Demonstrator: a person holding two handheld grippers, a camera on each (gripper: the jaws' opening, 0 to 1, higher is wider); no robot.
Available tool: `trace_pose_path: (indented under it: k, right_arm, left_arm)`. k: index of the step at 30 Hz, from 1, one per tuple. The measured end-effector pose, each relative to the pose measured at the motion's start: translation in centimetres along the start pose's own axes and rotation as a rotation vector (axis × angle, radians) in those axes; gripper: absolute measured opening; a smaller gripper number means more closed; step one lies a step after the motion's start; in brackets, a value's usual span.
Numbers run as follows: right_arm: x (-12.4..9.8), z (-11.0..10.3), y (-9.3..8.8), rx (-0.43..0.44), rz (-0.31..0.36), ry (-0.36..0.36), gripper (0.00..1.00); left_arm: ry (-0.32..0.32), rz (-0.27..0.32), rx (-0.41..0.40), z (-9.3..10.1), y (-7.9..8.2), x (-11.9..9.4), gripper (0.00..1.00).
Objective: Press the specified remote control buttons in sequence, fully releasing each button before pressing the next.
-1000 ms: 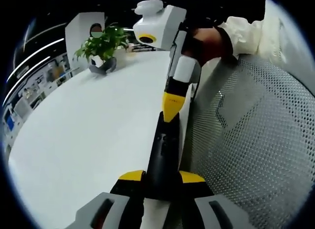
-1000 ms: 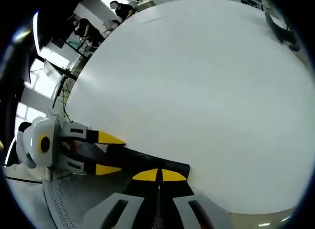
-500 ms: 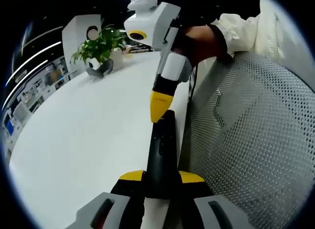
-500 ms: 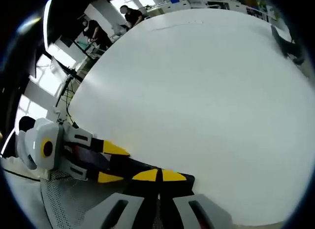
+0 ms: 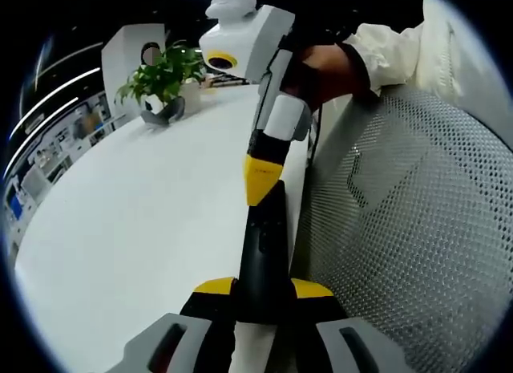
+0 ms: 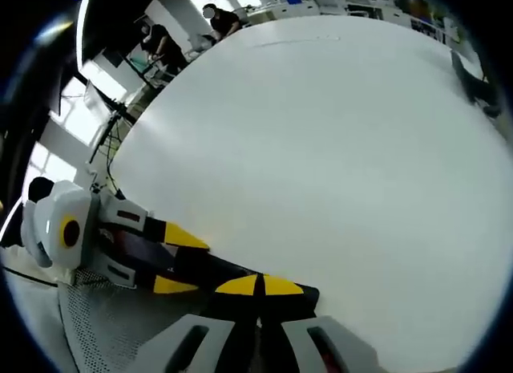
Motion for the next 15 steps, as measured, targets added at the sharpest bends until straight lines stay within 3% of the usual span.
trace_pose_path:
  k: [3,9,15]
  right_arm:
    - [-0.05,0.11,0.06,-0.009,0.007,-0.008,0.00]
    - [-0.03,0.69,-0.03,0.049,0.023,0.041,0.00]
    - [0.09,0.44,0.07,0.026,0.021,0.023,0.00]
  left_arm:
    - [0.000,0.000,0.002,-0.03,0.00,0.01,0.25]
    - [0.000,0.001,0.004,-0.06,0.00,0.01,0.25]
    - [0.001,0.001,0.006,-0.07,-0.01,0.05,0.25]
Point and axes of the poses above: the point that each gripper's makers call its tool centre point, and the gripper's own axes: x roughly forward along the fingers, z roughly to its right, y roughly out of its top, the point moved 9 cm from there along -x, roughly backward along the fingers, and after that the axes turned 15 degrees about -z, right-handed, at the moved point
